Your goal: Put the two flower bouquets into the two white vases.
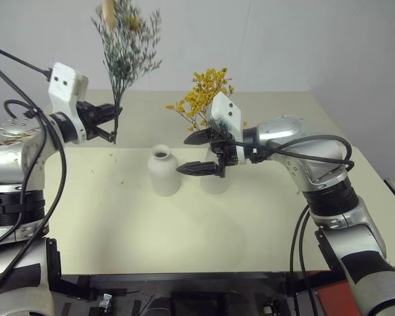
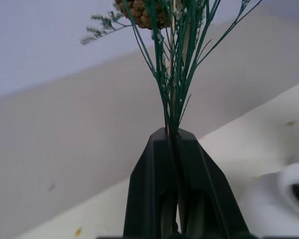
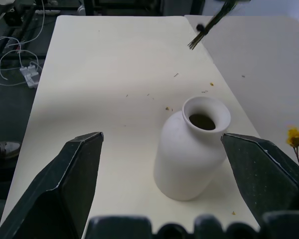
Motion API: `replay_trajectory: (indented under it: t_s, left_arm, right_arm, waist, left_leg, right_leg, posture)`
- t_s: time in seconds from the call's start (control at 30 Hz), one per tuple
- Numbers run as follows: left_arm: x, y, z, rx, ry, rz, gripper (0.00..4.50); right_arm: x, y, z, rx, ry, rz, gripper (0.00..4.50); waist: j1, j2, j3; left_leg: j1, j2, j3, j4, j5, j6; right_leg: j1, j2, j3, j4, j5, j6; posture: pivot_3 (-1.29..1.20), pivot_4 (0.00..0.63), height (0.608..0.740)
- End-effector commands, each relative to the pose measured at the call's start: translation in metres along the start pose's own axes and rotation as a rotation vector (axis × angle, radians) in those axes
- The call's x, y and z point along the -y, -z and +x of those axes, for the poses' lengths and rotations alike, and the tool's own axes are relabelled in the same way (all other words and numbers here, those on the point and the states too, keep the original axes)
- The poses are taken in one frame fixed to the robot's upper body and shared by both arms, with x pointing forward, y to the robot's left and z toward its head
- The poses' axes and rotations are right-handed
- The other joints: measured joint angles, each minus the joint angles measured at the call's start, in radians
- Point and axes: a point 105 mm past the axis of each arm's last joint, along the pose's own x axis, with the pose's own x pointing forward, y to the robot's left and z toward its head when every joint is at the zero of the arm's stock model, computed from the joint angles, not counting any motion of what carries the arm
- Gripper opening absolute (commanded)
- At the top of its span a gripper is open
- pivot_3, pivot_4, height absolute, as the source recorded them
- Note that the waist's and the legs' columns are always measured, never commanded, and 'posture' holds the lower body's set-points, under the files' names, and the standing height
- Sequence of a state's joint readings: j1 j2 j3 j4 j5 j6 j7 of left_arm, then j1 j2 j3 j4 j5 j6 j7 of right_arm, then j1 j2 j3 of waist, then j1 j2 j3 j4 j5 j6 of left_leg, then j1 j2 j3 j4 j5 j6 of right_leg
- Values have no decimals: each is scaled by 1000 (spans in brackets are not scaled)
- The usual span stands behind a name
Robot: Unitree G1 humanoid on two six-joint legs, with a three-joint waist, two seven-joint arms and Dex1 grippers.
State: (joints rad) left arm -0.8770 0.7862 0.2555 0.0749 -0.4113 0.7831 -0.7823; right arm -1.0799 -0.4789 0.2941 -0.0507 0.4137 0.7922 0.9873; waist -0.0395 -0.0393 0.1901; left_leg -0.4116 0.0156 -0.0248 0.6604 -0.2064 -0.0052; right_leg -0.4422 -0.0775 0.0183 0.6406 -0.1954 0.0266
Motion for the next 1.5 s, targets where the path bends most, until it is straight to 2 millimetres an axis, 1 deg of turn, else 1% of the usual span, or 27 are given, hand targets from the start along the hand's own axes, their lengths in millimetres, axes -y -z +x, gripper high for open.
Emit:
replay_trajectory:
  t_s: [0.03,0.13,0.23,0.4,0.5,0.67,1.0,1.2,1.5]
  left_arm:
    - [17,-30,-8,174,144,18,36]
    - [29,-32,-5,223,231,-1,36]
    - [37,-30,0,243,297,-31,36]
    - [46,-20,10,250,377,-120,36]
    - [52,-10,19,227,412,-169,36]
    - [57,0,26,188,432,-174,36]
    - [60,11,24,165,424,-196,36]
    - [60,17,25,156,409,-205,36]
    - [61,19,27,155,392,-186,36]
  right_arm:
    - [2,-8,-9,19,47,-33,4500]
    - [5,-6,-15,2,99,-31,4500]
    - [8,-3,-21,-7,163,-19,4500]
    - [9,2,-30,-13,229,-4,4500]
    - [11,1,-33,-7,259,4,4500]
    - [10,0,-33,-4,269,9,4500]
    - [7,0,-32,3,271,15,4500]
    - [6,0,-32,3,267,17,4500]
    - [6,0,-33,2,263,17,4500]
  waist:
    - [0,0,0]
    - [4,0,0]
    - [3,0,0]
    - [1,0,0]
    - [0,0,0]
    - [-3,0,0]
    - [-2,0,0]
    - [-2,0,0]
    - [-2,0,0]
  left_leg:
    - [1,0,0,0,0,0]
    - [1,0,0,0,0,0]
    - [1,0,0,0,0,0]
    - [2,0,0,0,0,0]
    - [2,0,0,0,0,0]
    - [2,0,0,0,0,0]
    - [2,0,0,0,0,0]
    - [2,0,0,0,0,0]
    - [2,0,0,0,0,0]
  right_leg:
    - [1,0,0,0,0,0]
    - [1,0,0,-1,0,0]
    - [1,0,0,0,0,0]
    - [2,0,0,0,0,0]
    - [2,0,0,0,0,0]
    - [2,0,0,-1,0,0]
    - [2,0,0,-1,0,0]
    - [2,0,0,-1,0,0]
    - [2,0,0,-1,0,0]
  posture:
    - [0,150,740]
    - [0,150,740]
    - [0,150,740]
    - [0,150,740]
    - [0,150,740]
    - [0,150,740]
    - [0,150,740]
    - [0,150,740]
    - [0,150,740]
